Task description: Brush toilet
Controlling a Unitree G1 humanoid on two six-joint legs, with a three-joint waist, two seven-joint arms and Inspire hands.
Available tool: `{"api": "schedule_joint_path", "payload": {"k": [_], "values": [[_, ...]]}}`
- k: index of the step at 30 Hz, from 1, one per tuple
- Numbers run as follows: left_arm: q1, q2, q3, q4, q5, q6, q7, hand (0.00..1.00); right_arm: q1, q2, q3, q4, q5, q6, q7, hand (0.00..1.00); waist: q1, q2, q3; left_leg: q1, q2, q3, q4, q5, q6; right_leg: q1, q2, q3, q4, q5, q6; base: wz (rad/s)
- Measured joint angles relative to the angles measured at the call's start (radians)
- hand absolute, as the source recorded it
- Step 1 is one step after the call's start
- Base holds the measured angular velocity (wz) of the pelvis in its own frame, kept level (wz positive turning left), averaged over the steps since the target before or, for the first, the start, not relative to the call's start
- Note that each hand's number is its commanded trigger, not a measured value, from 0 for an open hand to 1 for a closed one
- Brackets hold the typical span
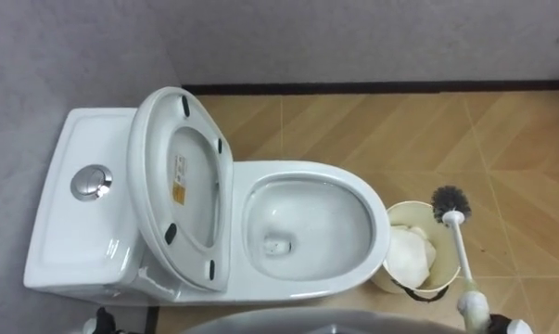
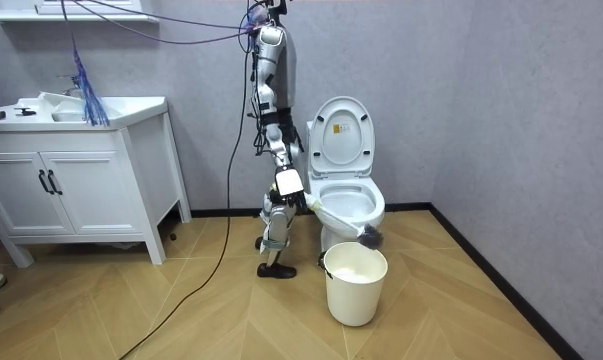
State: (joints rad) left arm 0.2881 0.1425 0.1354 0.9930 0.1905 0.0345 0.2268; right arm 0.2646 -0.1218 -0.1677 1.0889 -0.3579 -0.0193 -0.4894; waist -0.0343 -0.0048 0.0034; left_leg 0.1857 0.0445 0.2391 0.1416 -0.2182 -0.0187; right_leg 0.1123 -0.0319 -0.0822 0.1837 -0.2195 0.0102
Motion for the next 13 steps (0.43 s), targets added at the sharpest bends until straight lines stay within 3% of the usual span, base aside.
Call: {"api": "schedule_joint_path", "payload": {"k": [4,13], "values": [[-0.01,0.0,0.0,0.01,0.0,0.001,-0.002,0.0,-0.004,0.0,0.008,0.026,0.013,0.001,0.04,0.0,-0.001,-0.002,-0.0005,0.001,0.0,0.0,0.0,0.0,0.0,0.0,-0.001,-0.003,0.001,0.0,0.0,0.0],[-0.011,-0.001,-0.001,0.03,0.001,0.017,-0.025,0.0,-0.02,0.001,0.01,0.082,0.026,0.044,0.136,0.0,0.0,-0.008,-0.0005,0.002,0.0,-0.001,0.0,0.0,0.0,0.001,-0.001,-0.006,0.003,0.0,0.0,0.0]]}}
